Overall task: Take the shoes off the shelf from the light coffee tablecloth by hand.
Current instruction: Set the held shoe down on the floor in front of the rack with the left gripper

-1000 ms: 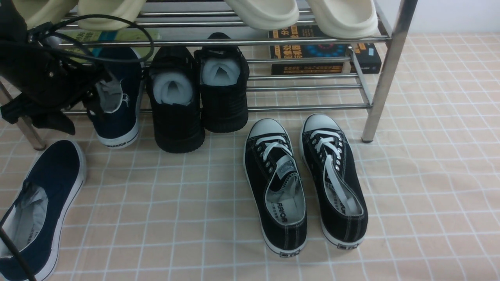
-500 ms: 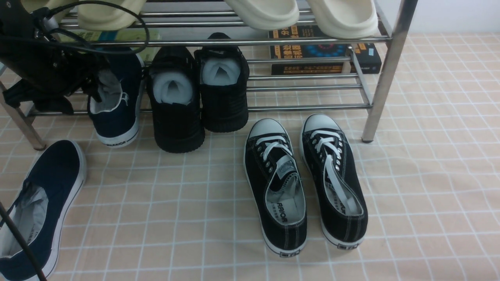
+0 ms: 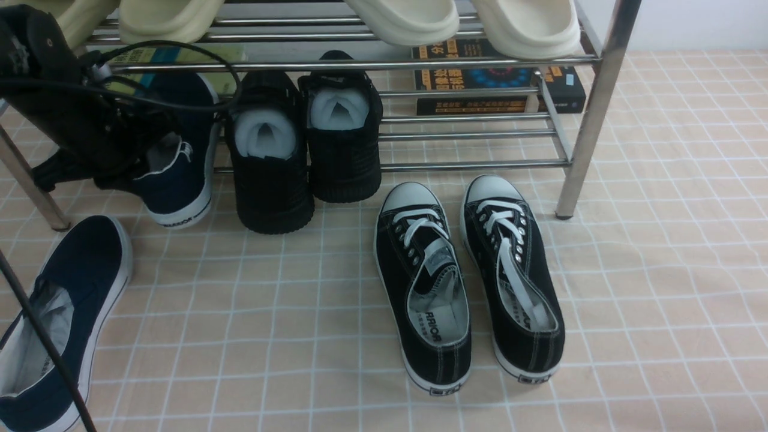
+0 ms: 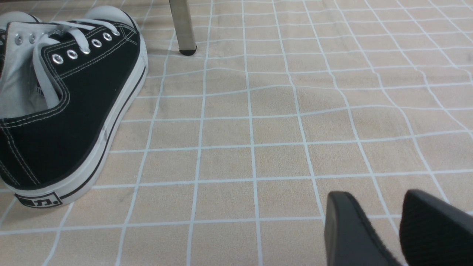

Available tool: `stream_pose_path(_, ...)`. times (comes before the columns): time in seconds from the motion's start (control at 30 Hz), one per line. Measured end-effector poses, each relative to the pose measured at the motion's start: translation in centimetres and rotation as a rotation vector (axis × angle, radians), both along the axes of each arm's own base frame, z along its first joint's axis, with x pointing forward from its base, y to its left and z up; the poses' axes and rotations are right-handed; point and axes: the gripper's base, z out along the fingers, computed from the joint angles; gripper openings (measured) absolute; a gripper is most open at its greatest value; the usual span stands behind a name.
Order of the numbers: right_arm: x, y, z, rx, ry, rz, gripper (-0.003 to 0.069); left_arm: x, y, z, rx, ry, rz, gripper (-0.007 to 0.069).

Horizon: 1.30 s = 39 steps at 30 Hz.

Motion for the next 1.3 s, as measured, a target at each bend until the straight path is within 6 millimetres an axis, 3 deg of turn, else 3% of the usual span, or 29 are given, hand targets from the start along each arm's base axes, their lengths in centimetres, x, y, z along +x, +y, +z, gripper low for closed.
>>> stream_pose_path(0.23,0.0,0.0,0.0,0.0,0.0,0.0,0.0237,-6.6,0.2,7.5,0.071,0.074,-0.063,0.0023)
stream_pose_path(0.33,0.0,0.0,0.0,0.0,0.0,0.0,0.0237,-8.5,0.4,9.0,0.106,0.114,-0.064,0.0023)
stream_pose_path(0.43,0.0,0.0,0.0,0.0,0.0,0.0,0.0237,-9.2,0.6,9.6,0.132,0.099,-0.062,0.0023)
stream_pose_path(0.6,0.0,0.0,0.0,0.0,0.0,0.0,0.0237,-10.7,0.7,7.9,0.136,0.163,-0.066,0.0023)
stream_pose_path(0.83,0.0,0.0,0.0,0.0,0.0,0.0,0.0237,-12.1,0.6,2.6,0.132,0.276,-0.079,0.0023)
stream_pose_path(1.3,0.0,0.0,0.0,0.0,0.0,0.0,0.0237,-12.2,0.4,-1.2,0.096,0.211,-0.04,0.0025)
